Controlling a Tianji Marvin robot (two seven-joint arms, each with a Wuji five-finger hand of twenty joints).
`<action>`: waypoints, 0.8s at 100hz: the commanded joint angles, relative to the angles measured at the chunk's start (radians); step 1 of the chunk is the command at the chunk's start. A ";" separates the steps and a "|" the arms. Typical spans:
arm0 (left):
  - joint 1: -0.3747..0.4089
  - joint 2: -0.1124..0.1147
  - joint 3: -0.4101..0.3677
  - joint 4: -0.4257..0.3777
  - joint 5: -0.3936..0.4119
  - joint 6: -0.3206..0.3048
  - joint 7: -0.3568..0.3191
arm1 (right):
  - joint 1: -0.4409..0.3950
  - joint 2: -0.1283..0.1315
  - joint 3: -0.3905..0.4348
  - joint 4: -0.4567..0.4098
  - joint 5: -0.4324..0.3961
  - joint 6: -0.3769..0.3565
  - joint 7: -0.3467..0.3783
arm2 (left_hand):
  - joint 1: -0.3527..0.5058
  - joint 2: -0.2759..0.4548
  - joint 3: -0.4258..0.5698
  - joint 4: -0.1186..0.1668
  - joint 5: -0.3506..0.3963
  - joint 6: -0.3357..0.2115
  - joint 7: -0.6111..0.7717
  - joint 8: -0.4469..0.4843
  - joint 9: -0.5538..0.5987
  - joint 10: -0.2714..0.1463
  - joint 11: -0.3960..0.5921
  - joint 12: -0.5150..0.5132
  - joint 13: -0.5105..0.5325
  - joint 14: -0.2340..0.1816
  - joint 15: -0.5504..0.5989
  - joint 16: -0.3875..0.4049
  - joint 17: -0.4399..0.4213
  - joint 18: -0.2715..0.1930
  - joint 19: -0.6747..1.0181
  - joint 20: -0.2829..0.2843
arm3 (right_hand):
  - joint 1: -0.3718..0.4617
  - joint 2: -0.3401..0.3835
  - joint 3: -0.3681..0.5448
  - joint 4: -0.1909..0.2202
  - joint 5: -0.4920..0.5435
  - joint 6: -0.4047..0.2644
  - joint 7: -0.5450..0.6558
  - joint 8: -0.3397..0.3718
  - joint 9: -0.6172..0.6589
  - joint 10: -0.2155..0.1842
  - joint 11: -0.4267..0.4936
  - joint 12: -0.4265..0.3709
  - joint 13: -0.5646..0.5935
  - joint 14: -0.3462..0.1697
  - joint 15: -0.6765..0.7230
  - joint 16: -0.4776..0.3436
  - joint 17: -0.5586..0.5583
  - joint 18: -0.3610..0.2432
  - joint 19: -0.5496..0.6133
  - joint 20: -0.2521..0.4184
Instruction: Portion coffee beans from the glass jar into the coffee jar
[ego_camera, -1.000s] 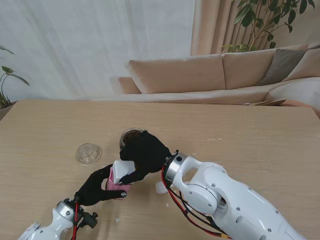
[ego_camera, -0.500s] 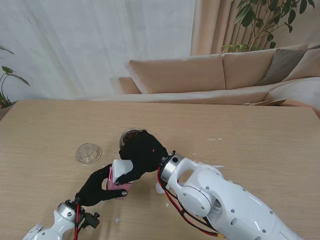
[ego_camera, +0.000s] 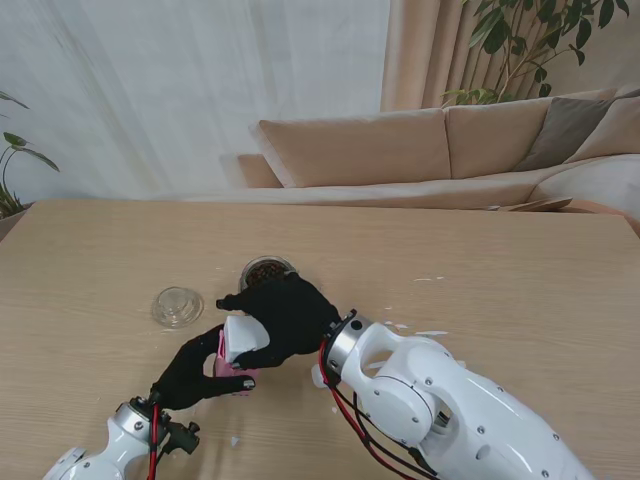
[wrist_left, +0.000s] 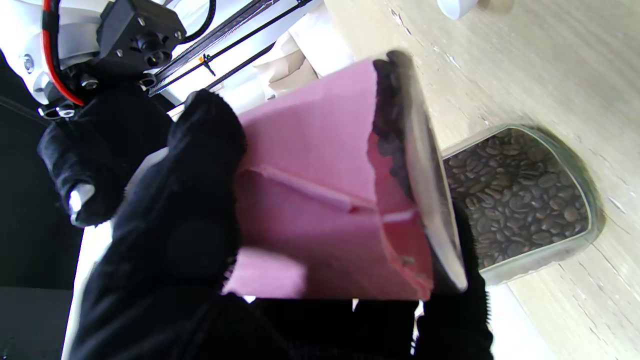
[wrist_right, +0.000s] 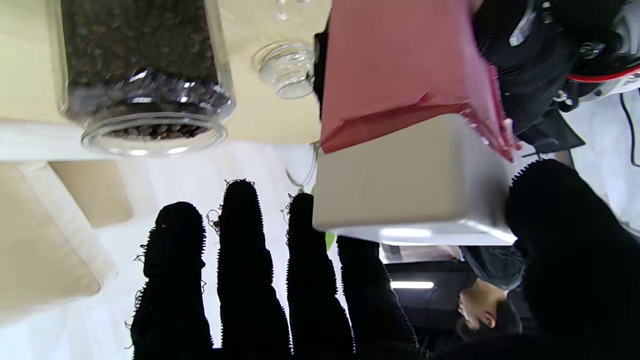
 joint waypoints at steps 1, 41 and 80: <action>0.003 -0.007 0.000 -0.009 -0.002 -0.010 -0.013 | 0.000 0.002 -0.009 0.001 0.007 -0.006 0.032 | 0.235 0.156 0.248 0.023 0.067 -0.212 0.198 0.051 0.072 -0.126 0.113 0.056 0.002 -0.017 0.022 -0.009 0.009 -0.008 0.032 0.019 | 0.051 0.000 0.024 0.028 -0.021 0.023 -0.002 -0.014 -0.046 0.014 0.001 -0.011 -0.031 0.022 -0.020 -0.015 -0.014 0.020 -0.013 -0.008; 0.003 -0.010 -0.002 -0.006 -0.001 -0.020 -0.002 | 0.026 -0.020 -0.059 0.057 0.044 0.003 -0.060 | 0.234 0.154 0.246 0.023 0.063 -0.212 0.198 0.048 0.066 -0.126 0.110 0.054 -0.005 -0.018 0.017 -0.012 0.005 -0.011 0.029 0.016 | 0.139 -0.076 0.122 0.034 0.136 -0.077 0.374 0.244 0.159 -0.077 0.295 0.186 0.128 -0.023 0.252 0.118 0.107 -0.001 0.141 0.051; 0.012 -0.005 -0.010 -0.016 -0.018 -0.004 -0.024 | 0.033 -0.030 -0.061 0.060 0.081 -0.013 -0.085 | 0.019 0.166 0.374 0.040 -0.067 -0.179 0.042 0.026 -0.250 -0.147 0.283 -0.217 -0.170 -0.082 -0.117 -0.178 -0.111 -0.048 -0.163 -0.073 | 0.358 -0.250 0.365 -0.089 0.214 -0.197 0.695 0.073 0.386 -0.098 0.330 0.251 0.302 -0.062 0.416 0.171 0.258 0.001 0.264 0.065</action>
